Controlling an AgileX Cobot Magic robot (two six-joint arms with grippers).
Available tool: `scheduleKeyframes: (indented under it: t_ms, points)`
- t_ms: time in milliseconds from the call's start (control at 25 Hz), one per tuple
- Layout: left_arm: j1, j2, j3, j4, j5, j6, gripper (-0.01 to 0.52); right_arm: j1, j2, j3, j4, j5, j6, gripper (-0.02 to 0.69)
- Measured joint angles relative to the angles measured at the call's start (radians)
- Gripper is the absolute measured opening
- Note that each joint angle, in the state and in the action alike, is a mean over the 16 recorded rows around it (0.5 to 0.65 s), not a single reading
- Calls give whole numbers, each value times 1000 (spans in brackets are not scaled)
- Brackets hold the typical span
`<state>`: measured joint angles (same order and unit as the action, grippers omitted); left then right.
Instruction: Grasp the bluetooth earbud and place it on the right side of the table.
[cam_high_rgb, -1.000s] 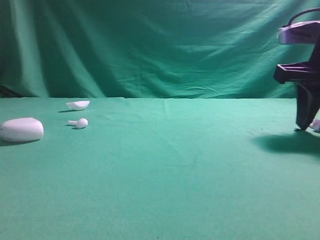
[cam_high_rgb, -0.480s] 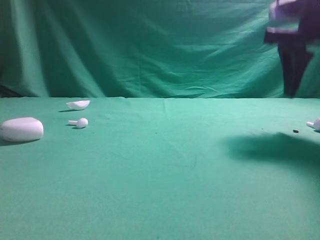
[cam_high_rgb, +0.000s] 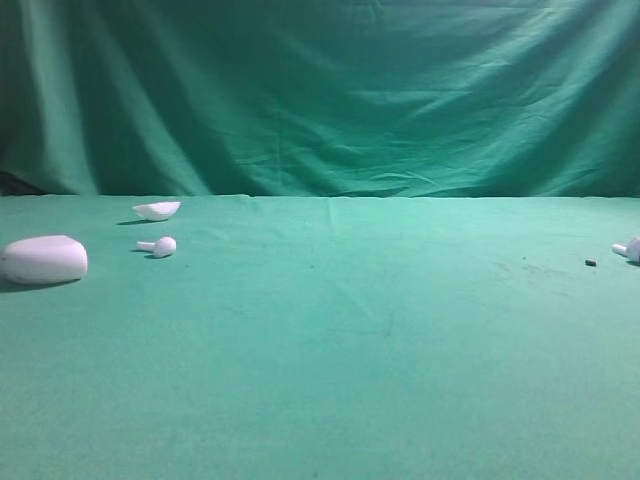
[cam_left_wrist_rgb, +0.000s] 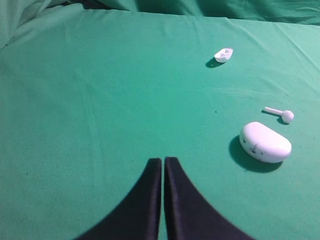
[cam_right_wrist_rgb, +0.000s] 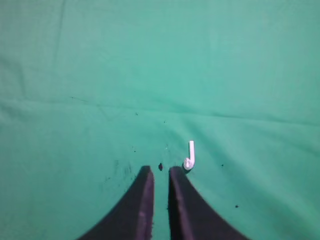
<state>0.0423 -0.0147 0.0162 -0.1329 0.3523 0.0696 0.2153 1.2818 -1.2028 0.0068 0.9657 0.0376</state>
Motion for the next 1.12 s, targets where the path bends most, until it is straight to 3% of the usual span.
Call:
scheduleKeyframes:
  t_ms: [160,280,560,1120]
  points:
    - [0,0,0,0,0,0,0,0,-178,-1,12,69,1,26]
    - [0,0,0,0,0,0,0,0,-301,1,17,109,1,3]
    - [0,0,0,0,0,0,0,0,-569,57,20,136,0,0]
    - [0,0,0,0,0,0,0,0,-1056,365,25,-4,13,0]
